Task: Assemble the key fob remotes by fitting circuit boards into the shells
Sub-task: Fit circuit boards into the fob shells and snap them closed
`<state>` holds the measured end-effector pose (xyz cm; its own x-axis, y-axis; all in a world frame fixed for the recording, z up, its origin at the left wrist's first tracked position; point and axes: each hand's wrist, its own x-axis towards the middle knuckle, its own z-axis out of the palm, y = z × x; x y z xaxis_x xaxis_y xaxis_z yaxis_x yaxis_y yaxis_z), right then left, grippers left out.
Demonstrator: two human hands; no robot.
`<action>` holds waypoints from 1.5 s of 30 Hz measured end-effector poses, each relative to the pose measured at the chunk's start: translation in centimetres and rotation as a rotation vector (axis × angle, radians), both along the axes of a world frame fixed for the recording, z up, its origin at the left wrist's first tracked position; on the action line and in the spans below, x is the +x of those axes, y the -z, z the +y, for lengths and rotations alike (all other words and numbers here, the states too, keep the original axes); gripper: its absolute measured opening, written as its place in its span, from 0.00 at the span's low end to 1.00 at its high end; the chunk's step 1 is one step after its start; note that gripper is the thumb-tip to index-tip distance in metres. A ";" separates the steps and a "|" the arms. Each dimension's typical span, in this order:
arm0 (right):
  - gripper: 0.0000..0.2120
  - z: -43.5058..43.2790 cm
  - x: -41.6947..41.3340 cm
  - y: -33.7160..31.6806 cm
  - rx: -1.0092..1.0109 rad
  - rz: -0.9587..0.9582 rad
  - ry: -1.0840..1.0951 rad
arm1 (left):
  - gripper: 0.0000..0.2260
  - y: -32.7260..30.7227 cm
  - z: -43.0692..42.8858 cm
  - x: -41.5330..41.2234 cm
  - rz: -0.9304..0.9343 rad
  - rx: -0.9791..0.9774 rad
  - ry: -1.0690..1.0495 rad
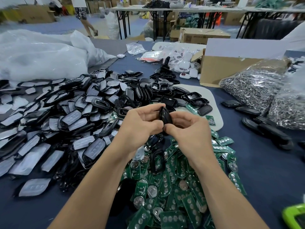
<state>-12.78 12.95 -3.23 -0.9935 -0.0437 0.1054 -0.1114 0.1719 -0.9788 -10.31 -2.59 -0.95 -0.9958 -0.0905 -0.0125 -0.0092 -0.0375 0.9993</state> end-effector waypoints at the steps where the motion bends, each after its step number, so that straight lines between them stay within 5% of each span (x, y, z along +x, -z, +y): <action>1: 0.14 0.0 0.0 0.0 0.007 0.012 0.001 | 0.24 0.1 -0.1 0.0 0.008 -0.022 0.012; 12: 0.19 0.9 -0.4 -0.1 0.052 0.072 -0.077 | 0.25 0.7 -0.7 -0.2 0.060 -0.196 -0.084; 26: 0.18 0.6 -0.8 0.7 -0.238 -0.012 -0.098 | 0.22 0.8 -0.9 -0.4 0.089 -0.125 -0.076; 38: 0.19 0.8 -0.2 0.1 0.122 0.089 -0.031 | 0.20 0.2 0.2 0.2 0.099 -0.353 -0.126; 41: 0.18 0.4 0.5 -0.1 0.233 0.183 0.015 | 0.12 0.1 0.8 0.4 0.114 -0.235 -0.159; 45: 0.20 -0.3 1.1 0.1 0.294 0.266 0.048 | 0.15 0.5 1.3 0.1 0.069 -0.109 -0.259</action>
